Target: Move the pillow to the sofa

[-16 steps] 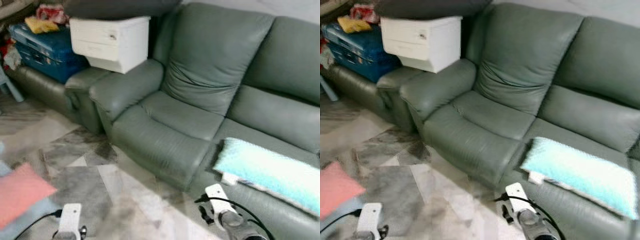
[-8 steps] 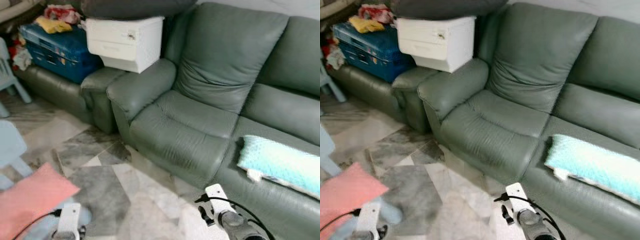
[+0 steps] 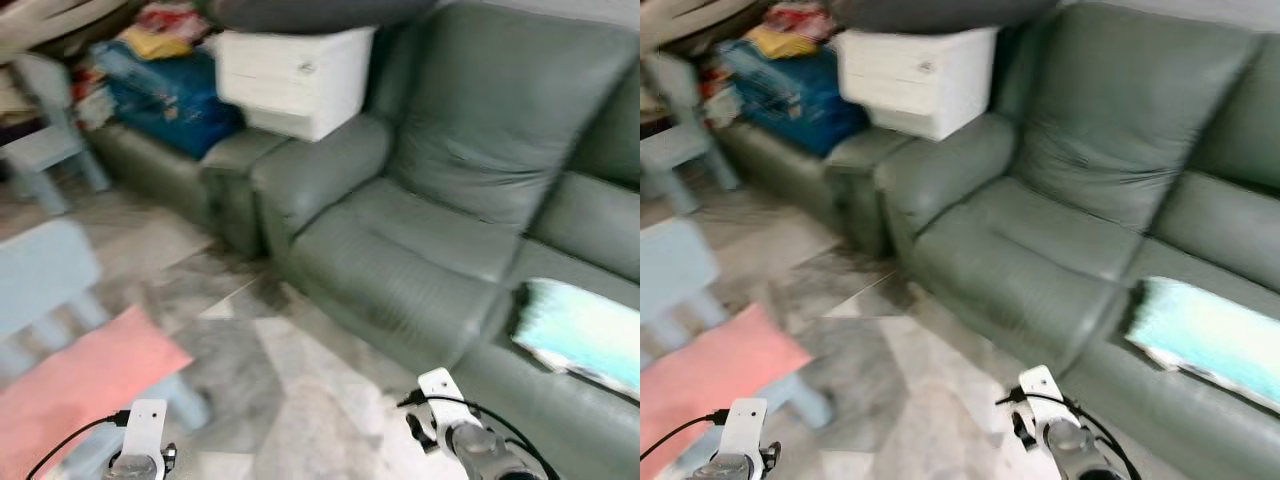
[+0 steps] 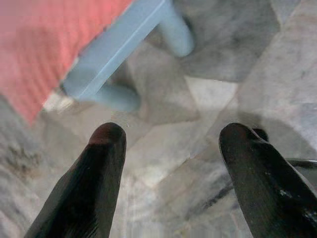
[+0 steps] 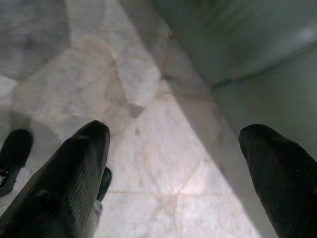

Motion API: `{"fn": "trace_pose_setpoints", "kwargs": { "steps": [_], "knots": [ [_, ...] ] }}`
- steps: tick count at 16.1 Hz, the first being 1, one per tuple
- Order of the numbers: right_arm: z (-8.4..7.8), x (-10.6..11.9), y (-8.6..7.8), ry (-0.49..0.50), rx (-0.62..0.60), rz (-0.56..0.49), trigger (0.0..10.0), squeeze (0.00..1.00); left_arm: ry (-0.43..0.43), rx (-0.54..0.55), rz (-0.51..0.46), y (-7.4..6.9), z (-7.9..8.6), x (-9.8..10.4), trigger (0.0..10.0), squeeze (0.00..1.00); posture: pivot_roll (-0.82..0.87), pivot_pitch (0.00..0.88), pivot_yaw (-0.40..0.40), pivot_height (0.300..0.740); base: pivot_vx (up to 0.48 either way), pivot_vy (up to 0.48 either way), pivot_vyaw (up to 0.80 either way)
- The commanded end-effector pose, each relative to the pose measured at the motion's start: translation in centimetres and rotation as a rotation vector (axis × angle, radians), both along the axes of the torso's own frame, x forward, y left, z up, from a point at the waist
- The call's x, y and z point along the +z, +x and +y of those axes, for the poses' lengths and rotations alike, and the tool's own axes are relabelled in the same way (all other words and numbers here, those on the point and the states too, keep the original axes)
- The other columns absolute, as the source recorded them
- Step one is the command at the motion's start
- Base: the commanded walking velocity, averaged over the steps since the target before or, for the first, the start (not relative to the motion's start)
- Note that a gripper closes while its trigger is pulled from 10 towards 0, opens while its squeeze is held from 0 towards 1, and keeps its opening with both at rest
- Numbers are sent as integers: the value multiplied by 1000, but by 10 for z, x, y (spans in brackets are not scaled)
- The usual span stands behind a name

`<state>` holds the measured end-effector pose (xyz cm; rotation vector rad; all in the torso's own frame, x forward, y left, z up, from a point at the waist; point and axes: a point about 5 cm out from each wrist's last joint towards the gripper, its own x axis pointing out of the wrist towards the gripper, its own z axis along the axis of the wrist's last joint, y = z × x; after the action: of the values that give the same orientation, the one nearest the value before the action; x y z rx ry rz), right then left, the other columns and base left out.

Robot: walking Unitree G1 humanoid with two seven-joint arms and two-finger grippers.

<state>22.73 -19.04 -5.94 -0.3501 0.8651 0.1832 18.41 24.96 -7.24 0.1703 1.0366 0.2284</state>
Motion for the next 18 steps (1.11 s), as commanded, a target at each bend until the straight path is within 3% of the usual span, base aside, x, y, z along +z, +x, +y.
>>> {"fn": "trace_pose_setpoints", "kwargs": {
  "steps": [1, 11, 14, 18],
  "knots": [
    [2, 1, 2, 10, 1, -5, 10000, 0, 12, -1, 5, -1, 3, 0, 10000, 0, -68, 0, -2, 740, 0, 0, 800],
    [3, 1, 2, 1, 31, -1, 10000, 0, -12, 54, -46, -1, 2, 1, 10000, 0, -58, 0, -7, 740, 0, 0, 800],
    [4, 1, 2, 3, 31, 0, 10000, 0, 2, 0, -39, 0, 2, 1, 10000, 0, -58, 0, -6, 740, 0, 0, 800],
    [4, 1, 2, 12, 25, 1, 10000, 0, -37, 11, -34, -1, 1, 0, 10000, 0, -58, 0, -3, 740, 0, 0, 800]
  ]
}}
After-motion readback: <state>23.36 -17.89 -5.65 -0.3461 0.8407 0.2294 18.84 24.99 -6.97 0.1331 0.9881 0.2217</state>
